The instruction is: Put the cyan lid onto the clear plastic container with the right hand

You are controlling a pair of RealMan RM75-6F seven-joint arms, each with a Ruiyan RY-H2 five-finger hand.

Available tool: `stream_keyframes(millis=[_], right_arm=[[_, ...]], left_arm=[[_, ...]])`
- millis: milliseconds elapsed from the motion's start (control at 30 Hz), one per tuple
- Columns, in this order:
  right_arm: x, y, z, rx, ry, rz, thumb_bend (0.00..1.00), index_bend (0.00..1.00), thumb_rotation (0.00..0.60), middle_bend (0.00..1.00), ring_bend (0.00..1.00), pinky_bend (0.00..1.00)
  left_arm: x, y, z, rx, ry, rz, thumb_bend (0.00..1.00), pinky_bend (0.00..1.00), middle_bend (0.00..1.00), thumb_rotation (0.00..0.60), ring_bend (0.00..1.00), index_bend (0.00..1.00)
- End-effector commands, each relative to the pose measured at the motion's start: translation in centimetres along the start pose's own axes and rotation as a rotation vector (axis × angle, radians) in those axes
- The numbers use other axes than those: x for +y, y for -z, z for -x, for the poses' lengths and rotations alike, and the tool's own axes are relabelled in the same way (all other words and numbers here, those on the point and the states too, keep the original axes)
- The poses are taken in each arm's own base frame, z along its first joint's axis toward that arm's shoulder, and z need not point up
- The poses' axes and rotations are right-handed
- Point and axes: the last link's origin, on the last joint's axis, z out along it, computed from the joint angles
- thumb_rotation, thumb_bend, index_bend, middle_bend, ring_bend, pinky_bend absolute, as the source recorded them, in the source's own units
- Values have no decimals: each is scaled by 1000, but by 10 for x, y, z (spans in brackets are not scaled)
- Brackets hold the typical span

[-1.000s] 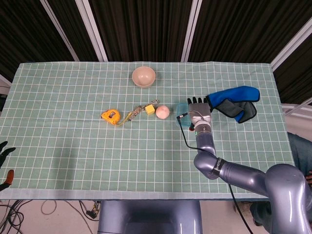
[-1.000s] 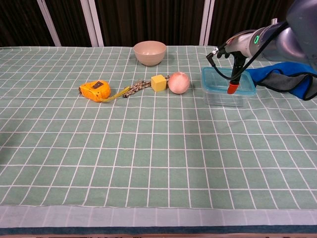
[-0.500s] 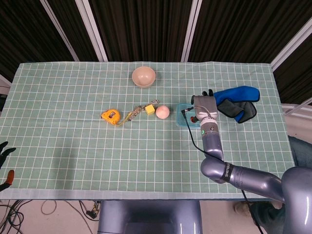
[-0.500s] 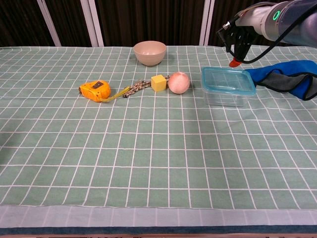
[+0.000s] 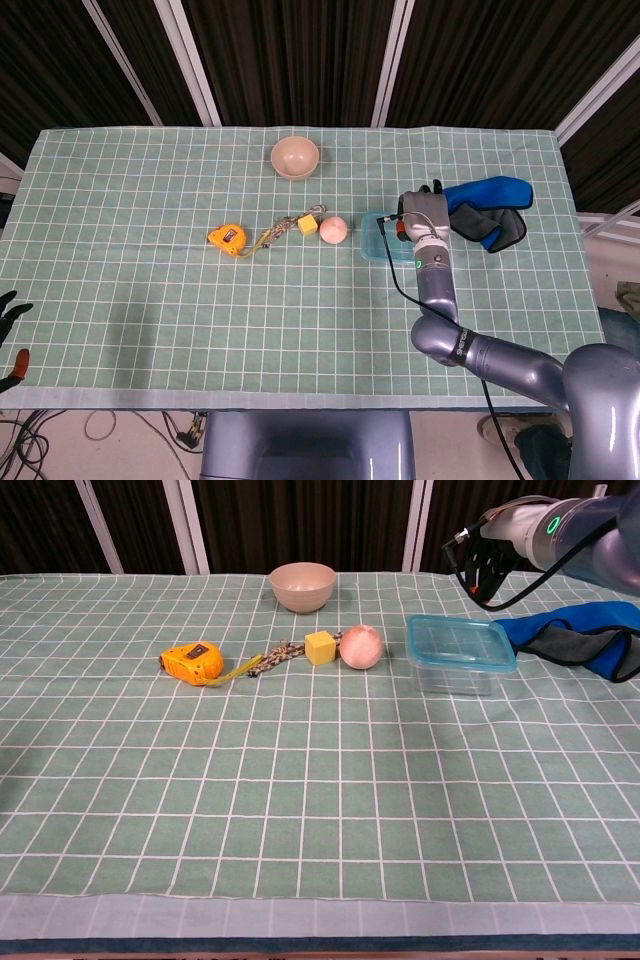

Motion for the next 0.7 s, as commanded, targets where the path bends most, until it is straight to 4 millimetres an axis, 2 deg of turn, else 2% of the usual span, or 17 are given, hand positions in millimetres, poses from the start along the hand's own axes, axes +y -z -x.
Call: stream_keyframes(millis=[33,300,700], right_arm=[[1,0,1,-4,-9,-2,497,567,600,466,204,0],[7,4,1,6,-25,-13,497,628,600,468,210,0],[31,31,10,-3,35,-23,497,692,600,459,210,0]], left_arm=[[0,0,0,0,0,0,516,0,0,600,0,160],[0,0,0,0,0,1,516,0,0,600,0,161],[0,0,0,-7,7,0,517,0,0,600,0,162]])
